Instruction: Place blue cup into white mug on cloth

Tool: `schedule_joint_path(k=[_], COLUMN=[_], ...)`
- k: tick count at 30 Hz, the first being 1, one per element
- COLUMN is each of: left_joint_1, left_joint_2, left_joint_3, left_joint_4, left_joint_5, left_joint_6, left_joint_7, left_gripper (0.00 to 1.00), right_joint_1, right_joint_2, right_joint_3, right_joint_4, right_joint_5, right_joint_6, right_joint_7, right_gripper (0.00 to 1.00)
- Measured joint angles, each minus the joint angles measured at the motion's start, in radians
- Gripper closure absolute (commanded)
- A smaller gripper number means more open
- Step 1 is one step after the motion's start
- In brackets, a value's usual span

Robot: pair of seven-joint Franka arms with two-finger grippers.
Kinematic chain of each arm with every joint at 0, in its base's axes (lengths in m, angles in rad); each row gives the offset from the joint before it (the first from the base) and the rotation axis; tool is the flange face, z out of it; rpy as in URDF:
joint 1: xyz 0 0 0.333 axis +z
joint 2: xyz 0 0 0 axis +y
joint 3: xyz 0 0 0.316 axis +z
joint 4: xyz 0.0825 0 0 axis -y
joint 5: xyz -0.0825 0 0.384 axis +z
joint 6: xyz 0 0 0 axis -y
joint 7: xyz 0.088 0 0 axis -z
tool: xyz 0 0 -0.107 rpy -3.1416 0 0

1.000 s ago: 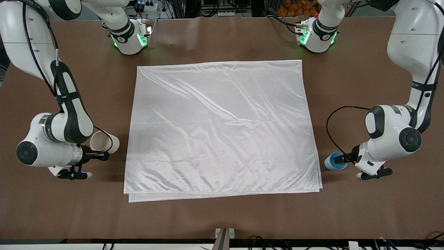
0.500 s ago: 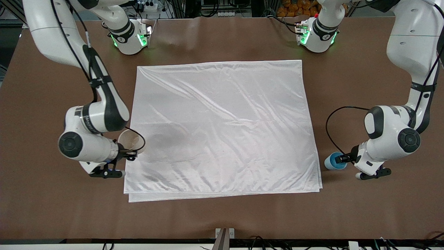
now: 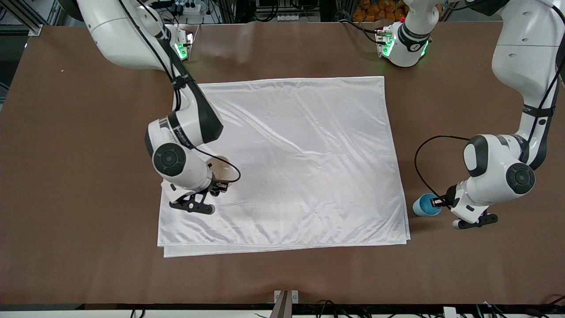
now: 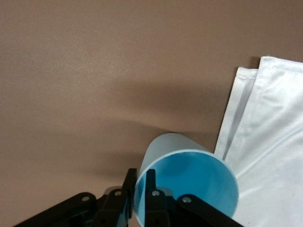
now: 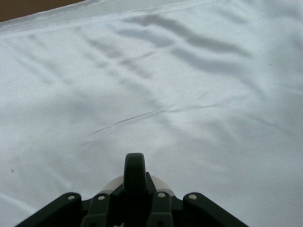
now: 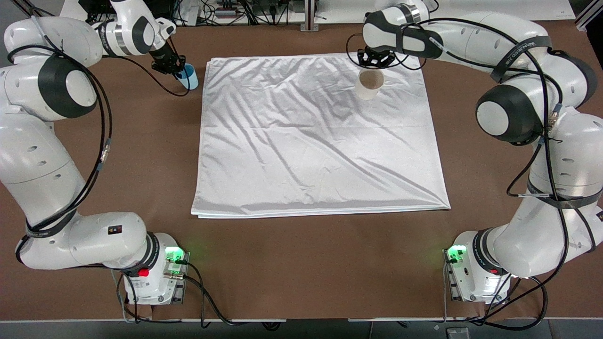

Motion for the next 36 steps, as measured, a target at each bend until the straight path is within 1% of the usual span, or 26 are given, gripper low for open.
schedule_joint_path(k=[9, 13, 19, 28, 36], left_joint_1=[0.0, 0.0, 0.0, -0.002, -0.005], left_joint_2=[0.0, 0.0, -0.008, -0.062, -0.108], left_joint_3=[0.0, 0.0, 0.0, -0.002, -0.01], left_joint_4=[0.0, 0.002, 0.01, 0.016, 0.017], left_joint_5=[0.0, 0.0, 0.0, 0.0, 0.0], left_joint_6=[0.002, 0.008, 0.011, 0.009, -0.011], left_joint_7=[0.0, 0.0, 0.0, 0.0, 0.0], left_gripper=[1.0, 1.0, 1.0, 1.0, 1.0], right_joint_1=[0.095, 0.125, 0.167, 0.223, 0.235], right_joint_2=[0.085, 0.114, 0.125, 0.127, 0.148], right_joint_3=[-0.001, -0.002, -0.002, -0.002, -0.004], right_joint_4=[0.003, 0.007, 0.023, 0.039, 0.04], right_joint_5=[0.0, 0.0, 0.0, 0.0, -0.001], right_joint_6=[0.139, 0.17, 0.175, 0.173, 0.173], right_joint_7=[0.117, 0.156, 0.215, 0.282, 0.294], right_gripper=[1.0, 1.0, 1.0, 1.0, 1.0])
